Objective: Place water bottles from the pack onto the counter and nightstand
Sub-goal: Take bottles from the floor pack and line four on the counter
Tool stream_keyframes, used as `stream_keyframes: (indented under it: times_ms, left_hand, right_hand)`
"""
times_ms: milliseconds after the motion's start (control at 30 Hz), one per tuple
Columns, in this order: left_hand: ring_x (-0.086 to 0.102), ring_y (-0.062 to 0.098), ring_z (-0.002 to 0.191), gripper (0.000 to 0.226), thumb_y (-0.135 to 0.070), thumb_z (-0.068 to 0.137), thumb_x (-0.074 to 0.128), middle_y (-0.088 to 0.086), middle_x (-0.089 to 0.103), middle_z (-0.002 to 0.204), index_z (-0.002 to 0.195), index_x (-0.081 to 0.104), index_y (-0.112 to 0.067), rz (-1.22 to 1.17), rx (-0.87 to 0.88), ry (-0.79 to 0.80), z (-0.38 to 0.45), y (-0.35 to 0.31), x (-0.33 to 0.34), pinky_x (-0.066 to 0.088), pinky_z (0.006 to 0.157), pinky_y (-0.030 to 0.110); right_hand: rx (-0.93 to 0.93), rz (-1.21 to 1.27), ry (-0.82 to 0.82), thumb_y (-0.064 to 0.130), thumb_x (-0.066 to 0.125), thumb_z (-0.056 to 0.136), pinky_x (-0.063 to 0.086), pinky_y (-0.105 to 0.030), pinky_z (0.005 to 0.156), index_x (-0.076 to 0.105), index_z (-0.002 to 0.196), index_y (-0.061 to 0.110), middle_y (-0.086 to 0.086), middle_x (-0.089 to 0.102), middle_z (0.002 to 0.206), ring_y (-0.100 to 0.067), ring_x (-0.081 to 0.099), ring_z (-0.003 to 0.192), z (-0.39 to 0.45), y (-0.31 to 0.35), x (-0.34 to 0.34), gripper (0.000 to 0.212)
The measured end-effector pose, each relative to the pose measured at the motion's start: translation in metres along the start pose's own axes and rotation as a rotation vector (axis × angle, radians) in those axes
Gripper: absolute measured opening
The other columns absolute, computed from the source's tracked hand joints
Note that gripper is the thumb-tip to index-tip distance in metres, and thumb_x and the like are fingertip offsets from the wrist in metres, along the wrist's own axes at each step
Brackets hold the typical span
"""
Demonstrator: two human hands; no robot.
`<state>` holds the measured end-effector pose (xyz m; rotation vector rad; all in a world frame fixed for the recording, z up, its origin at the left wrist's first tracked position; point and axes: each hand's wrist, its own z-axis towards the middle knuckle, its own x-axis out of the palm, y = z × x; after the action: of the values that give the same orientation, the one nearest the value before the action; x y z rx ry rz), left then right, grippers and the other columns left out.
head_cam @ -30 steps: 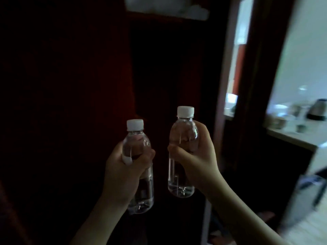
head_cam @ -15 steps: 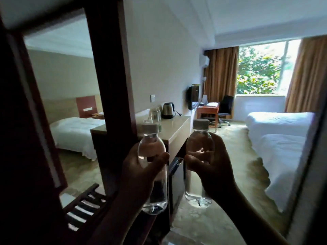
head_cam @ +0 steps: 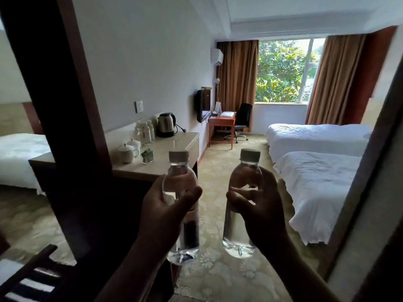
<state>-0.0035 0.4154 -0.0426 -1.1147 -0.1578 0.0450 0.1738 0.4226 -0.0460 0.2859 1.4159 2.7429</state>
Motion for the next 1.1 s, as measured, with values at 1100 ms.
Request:
stream_keyframes:
  times_ms: [1100]
  left_hand:
    - [0.072, 0.030, 0.088, 0.037, -0.048, 0.065, 0.078, 0.003, 0.074, 0.091, 0.097, 0.070, -0.032, 0.012, 0.035, 0.024, 0.551, 0.276, 0.202, 0.060, 0.079, 0.053]
  right_hand:
    - [-0.094, -0.117, 0.047, 0.018, 0.077, 0.070, 0.057, -0.028, 0.052, 0.055, 0.110, 0.017, 0.004, 0.065, 0.094, -0.016, 0.070, 0.077, 0.554, -0.351, -0.052, 0.045]
